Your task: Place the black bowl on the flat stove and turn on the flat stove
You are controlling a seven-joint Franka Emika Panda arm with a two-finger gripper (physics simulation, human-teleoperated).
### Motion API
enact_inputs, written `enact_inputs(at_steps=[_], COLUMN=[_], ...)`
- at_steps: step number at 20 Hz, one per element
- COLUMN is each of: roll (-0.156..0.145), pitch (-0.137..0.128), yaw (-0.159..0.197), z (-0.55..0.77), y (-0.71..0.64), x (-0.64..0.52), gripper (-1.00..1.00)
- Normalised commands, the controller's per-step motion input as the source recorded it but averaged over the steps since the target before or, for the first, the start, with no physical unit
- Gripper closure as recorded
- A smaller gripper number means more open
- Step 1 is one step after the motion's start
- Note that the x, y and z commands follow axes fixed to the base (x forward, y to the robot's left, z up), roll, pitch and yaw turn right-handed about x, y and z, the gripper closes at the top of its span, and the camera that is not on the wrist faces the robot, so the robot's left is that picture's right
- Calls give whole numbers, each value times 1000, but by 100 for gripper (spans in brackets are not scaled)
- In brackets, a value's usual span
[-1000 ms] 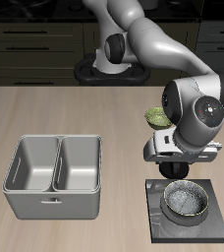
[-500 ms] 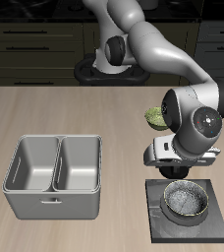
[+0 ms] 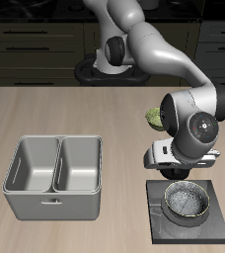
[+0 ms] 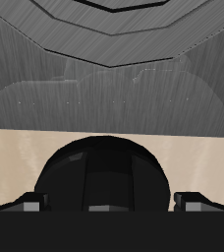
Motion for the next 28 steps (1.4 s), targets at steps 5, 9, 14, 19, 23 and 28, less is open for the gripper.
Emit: enact_inputs(at_steps=[5, 9, 14, 19, 23, 28], roll=[29, -6, 7, -11, 1, -4], pitch=[4, -2, -5, -18, -14, -98], yaw=[-33, -23, -5, -13, -165, -292], z=[-88, 6, 29, 87, 170, 283], y=[-13, -79, -39, -116, -189, -214], x=[-65, -26, -63, -10, 45, -99], gripper=[100, 100, 100, 100, 100, 100])
